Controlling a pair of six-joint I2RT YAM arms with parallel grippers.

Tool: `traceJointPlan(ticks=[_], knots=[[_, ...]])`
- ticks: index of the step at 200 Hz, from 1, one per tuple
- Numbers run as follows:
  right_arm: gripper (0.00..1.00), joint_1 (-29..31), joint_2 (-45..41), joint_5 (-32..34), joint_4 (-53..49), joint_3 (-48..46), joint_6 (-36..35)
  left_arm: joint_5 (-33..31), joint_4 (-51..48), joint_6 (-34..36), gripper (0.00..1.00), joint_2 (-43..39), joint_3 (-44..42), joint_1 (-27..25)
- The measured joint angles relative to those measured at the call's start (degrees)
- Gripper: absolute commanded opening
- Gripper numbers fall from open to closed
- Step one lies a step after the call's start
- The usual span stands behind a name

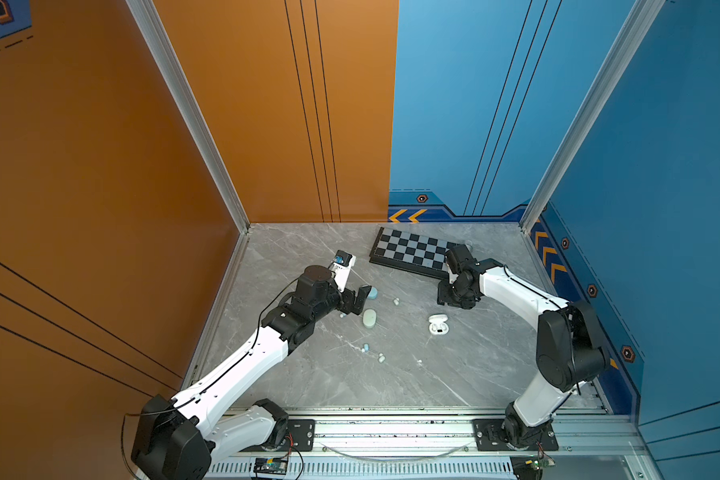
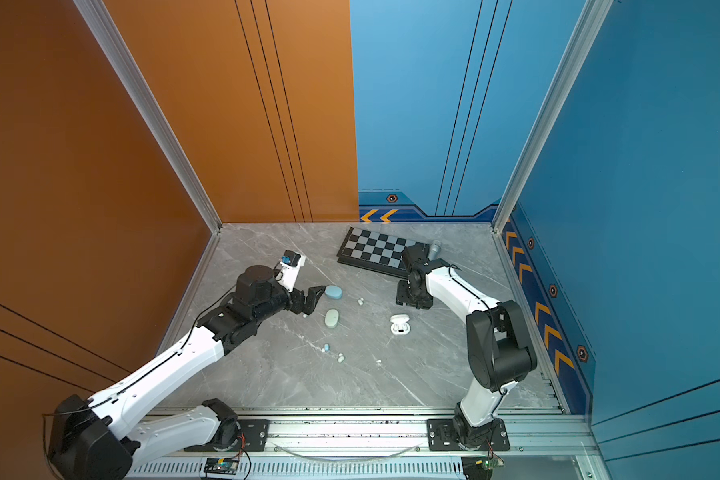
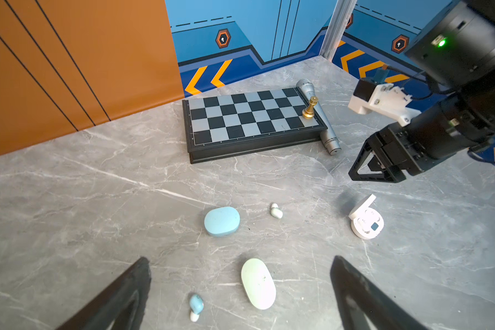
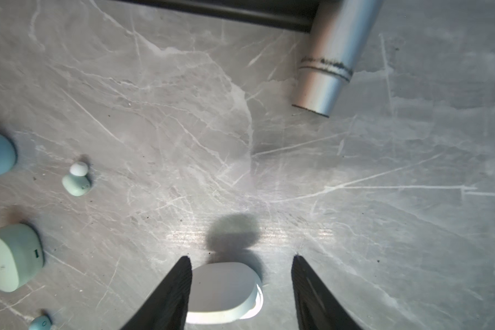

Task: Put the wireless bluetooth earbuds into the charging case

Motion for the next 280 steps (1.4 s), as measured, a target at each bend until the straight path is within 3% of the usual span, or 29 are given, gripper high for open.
traceJointPlan(ticks=[72, 149, 214, 280], knots=[[0.56, 3.8, 1.8, 2.2, -2.1, -0.7, -1.7, 2.0, -1.1, -3.4, 0.98, -1.0, -2.3, 2.1], [0.57, 5.8, -3.1, 2.9, -3.2, -5.7, -2.4, 2.1, -1.0, -3.5, 0.98, -1.0, -2.3, 2.8], [0.76, 6.8, -5.0, -0.8, -4.0, -5.7, -8.3, 2.1, -1.1, -3.5, 0.98, -1.0, -2.3, 2.8], [0.82, 8.2, -0.3, -2.0, -6.2, -5.7, -11.4, 2.4, -1.1, -3.6, 0.98, -1.0, -2.1, 2.8]])
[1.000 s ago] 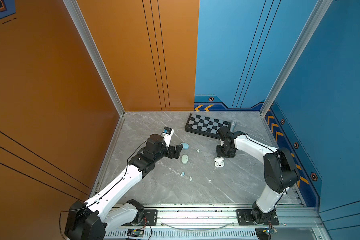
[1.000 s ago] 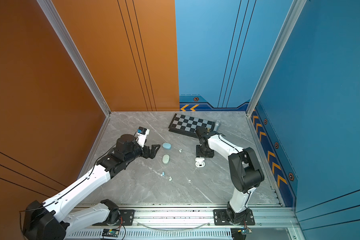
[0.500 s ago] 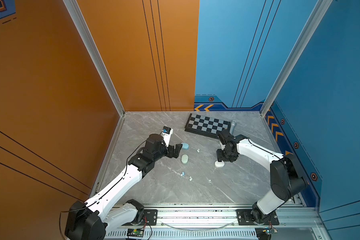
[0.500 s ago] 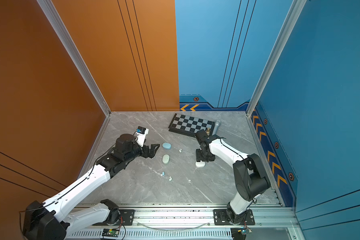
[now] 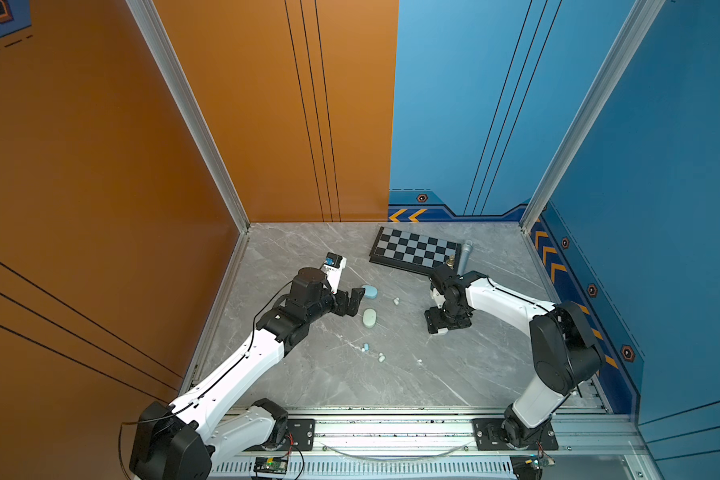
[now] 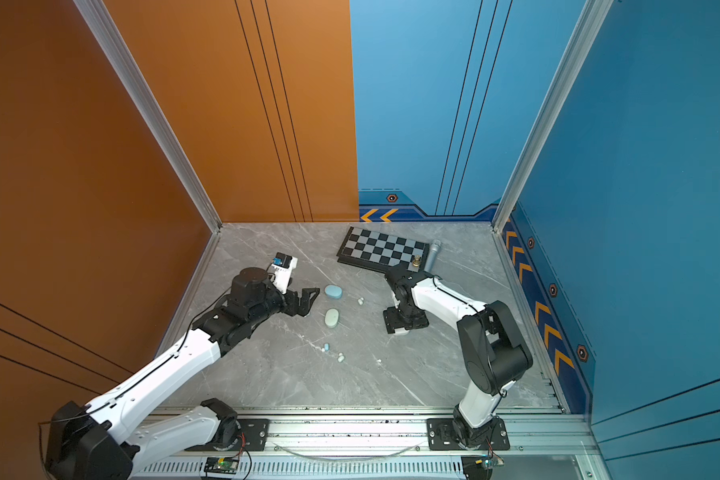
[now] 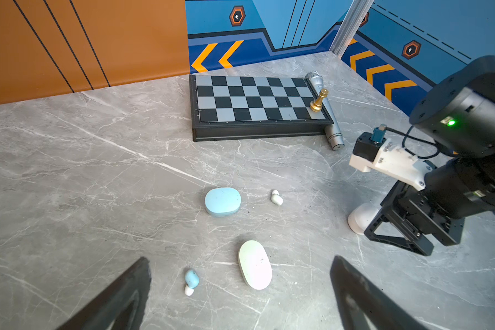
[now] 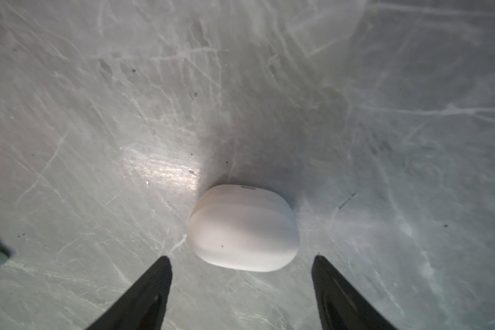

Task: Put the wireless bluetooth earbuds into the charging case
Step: 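Lower the right gripper around the closed white case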

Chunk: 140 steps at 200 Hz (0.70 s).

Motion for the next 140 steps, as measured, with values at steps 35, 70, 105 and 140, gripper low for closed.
traceJointPlan(ticks=[35, 70, 105, 140], knots=[[0.8, 1.0, 2.4, 0.2, 0.0, 0.0, -1.1, 0.0, -0.1, 0.0, 0.98, 0.0, 0.2, 0.0], [0.76, 1.0, 4.2, 1.0, -0.5, 1.6, -1.1, 0.0, -0.2, -0.4, 0.98, 0.0, 0.5, 0.0], [0.75, 1.0, 6.3, 1.9, -0.5, 3.2, -0.8, 0.0, -0.5, -0.4, 0.98, 0.0, 0.5, 0.0], [0.72, 1.0, 7.1, 2.4, -0.4, 4.2, -0.4, 0.0, -0.8, -0.4, 0.98, 0.0, 0.6, 0.0]])
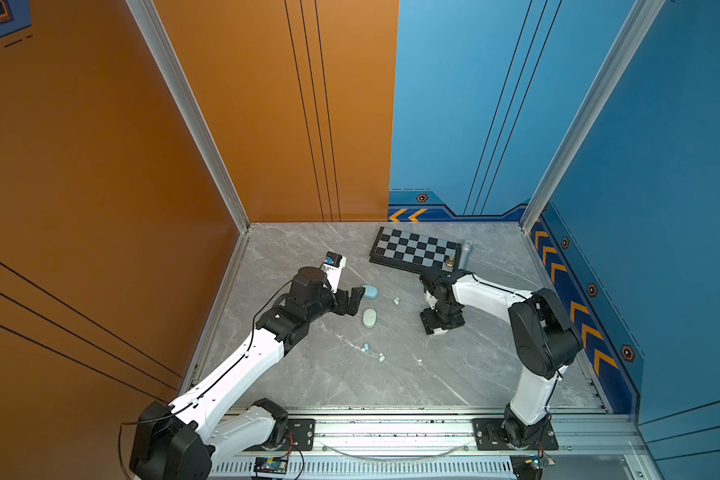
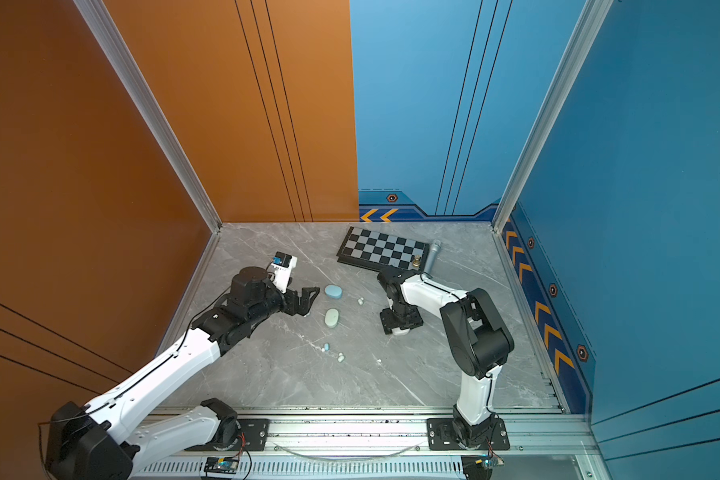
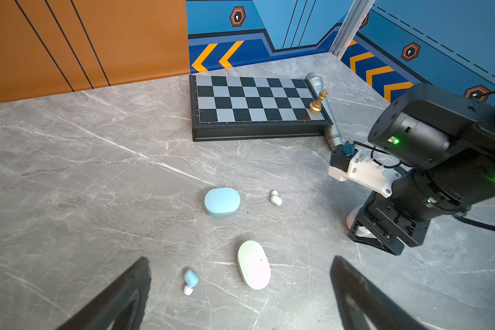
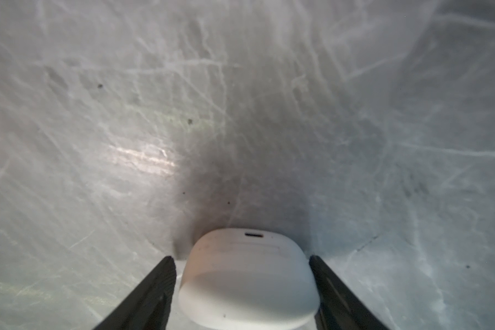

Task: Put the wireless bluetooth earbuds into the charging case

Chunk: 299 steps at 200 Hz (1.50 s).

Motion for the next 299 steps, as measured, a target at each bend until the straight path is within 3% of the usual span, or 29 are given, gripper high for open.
traceJointPlan(ticks=[60, 91, 178, 299], knots=[[0.54, 0.0, 0.2, 0.4, 0.0, 0.1, 1.2, 0.0, -0.8, 0.0, 0.98, 0.5, 0.6, 0.0], [0.53, 0.0, -0.6, 0.4, 0.1, -0.9, 1.2, 0.0, -0.8, 0.0, 0.98, 0.8, 0.6, 0.0], [0.54, 2.0, -14.4, 0.1, -1.8, -14.8, 2.7, 0.2, -0.9, 0.3, 0.98, 0.8, 0.6, 0.0], [0.7, 4.9, -15.1, 0.9, -2.9, -17.6, 5.1, -0.1, -1.0, 1.0, 0.98, -1.0, 0.6, 0.0]])
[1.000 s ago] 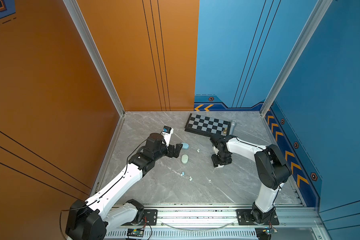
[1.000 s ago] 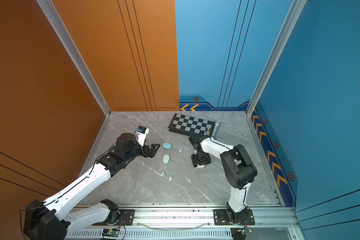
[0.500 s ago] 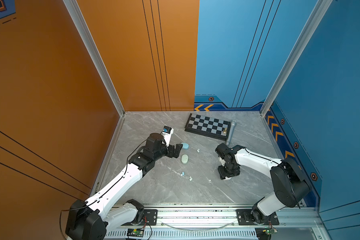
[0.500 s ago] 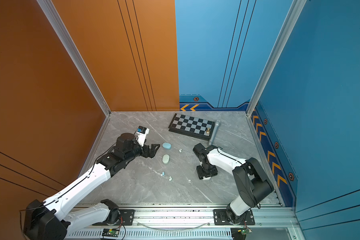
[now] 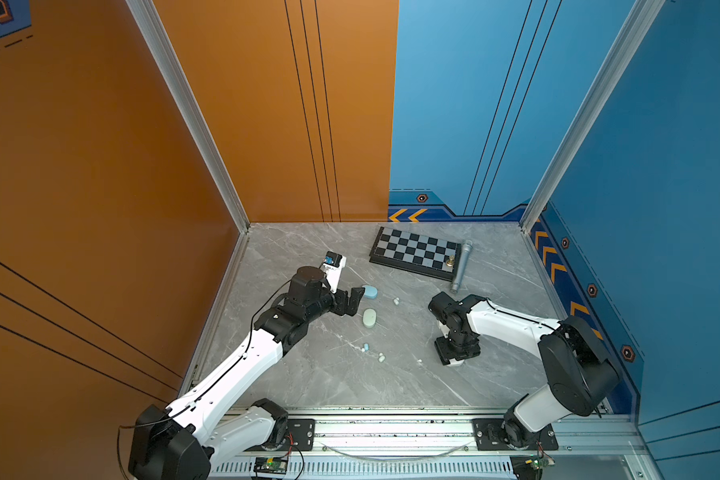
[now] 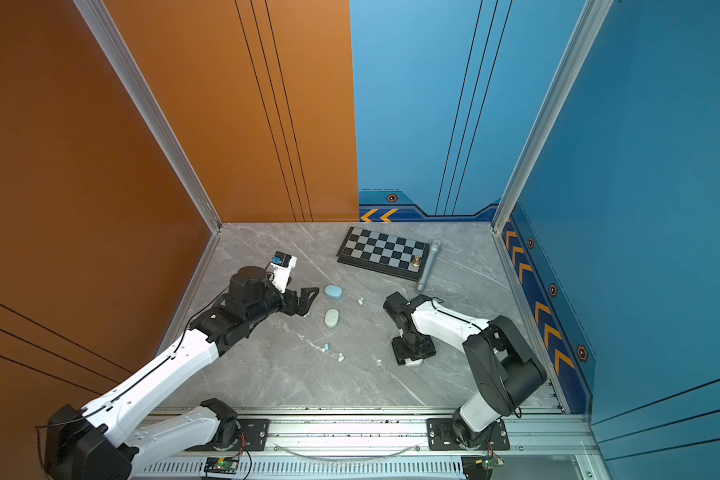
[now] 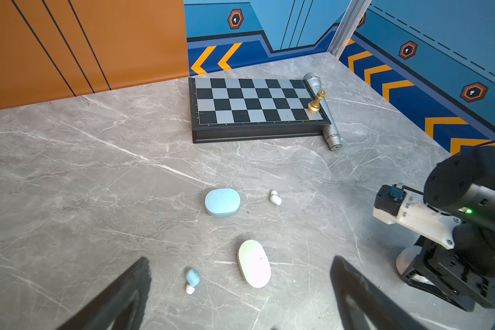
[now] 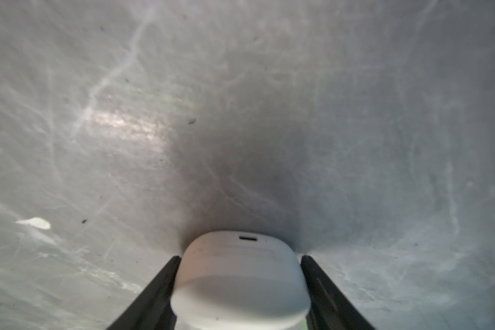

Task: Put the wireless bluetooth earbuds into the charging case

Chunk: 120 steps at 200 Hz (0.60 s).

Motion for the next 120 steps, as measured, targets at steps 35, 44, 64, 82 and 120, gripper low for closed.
traceJointPlan(ticks=[35, 44, 64, 82, 120], knots=[[0.72, 0.0, 0.0, 0.5, -0.9, 2.5, 0.0, -0.4, -0.4, 0.4, 0.98, -1.6, 0.0, 0.1], [0.72, 0.0, 0.0, 0.6, -1.3, 3.7, 0.0, -0.5, -0.9, 0.6, 0.98, -2.1, 0.0, 0.2], [0.72, 0.0, 0.0, 0.5, -2.5, 7.4, -0.2, -1.0, -2.2, 0.8, 0.98, -3.4, 0.0, 0.7], [0.71, 0.7, 0.0, 0.4, -3.2, 13.0, -0.3, -1.9, -2.8, 0.8, 0.98, -4.9, -0.3, 1.2], [0.7, 4.5, 3.9, -0.9, -2.4, 29.9, 0.2, -4.1, -4.6, -1.4, 0.98, -7.1, -0.8, 2.8]])
